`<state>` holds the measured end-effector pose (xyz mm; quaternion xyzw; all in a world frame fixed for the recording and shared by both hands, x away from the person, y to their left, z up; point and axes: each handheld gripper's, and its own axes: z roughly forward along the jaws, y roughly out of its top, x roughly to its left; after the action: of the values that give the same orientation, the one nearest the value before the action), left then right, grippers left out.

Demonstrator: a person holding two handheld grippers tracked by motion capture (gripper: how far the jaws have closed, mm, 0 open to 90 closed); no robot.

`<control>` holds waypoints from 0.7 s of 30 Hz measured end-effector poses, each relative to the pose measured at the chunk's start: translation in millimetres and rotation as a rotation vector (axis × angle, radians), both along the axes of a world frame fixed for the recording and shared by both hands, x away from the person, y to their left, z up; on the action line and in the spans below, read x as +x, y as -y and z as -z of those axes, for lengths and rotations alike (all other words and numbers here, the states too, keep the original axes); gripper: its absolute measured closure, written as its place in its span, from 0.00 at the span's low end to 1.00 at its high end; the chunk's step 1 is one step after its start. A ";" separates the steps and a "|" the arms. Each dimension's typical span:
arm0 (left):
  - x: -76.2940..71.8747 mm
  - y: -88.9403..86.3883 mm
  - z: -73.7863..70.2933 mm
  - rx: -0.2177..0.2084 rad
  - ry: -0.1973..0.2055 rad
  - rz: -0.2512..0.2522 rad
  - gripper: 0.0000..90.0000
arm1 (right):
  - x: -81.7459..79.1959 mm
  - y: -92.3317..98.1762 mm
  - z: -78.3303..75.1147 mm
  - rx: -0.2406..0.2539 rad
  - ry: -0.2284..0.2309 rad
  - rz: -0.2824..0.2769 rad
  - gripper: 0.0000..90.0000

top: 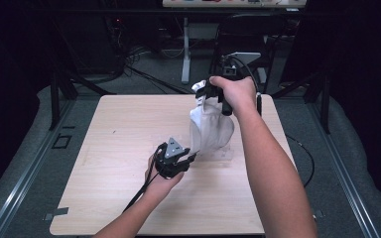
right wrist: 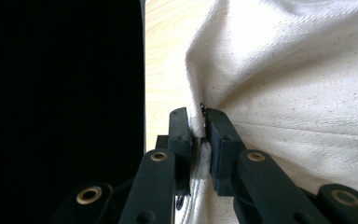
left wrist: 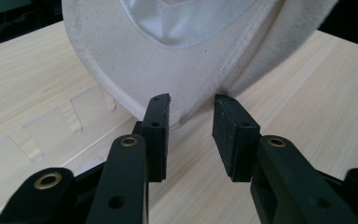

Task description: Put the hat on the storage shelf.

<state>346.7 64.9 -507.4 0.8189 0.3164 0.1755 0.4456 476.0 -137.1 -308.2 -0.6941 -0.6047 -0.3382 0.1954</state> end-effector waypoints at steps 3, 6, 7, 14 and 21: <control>-0.3 2.6 0.1 0.006 0.004 0.002 0.72 | -0.5 0.5 0.1 0.002 0.013 0.001 0.90; 1.8 9.2 1.6 0.034 0.011 0.000 0.67 | -1.3 -0.5 -1.6 0.007 0.002 0.002 0.90; 2.9 12.2 2.9 0.043 0.017 0.000 0.65 | -1.3 -0.7 -1.7 0.005 0.002 -0.001 0.90; 6.9 10.1 1.4 0.068 0.060 -0.025 0.87 | -1.2 -3.2 -0.2 0.014 0.002 -0.001 0.90; 11.9 -3.2 1.6 -0.005 0.054 -0.013 0.94 | -1.8 -1.4 -2.0 0.016 0.008 -0.005 0.90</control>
<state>358.6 68.1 -509.0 0.8107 0.3097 0.1997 0.4548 474.3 -135.6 -306.2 -0.6896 -0.6044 -0.3454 0.1996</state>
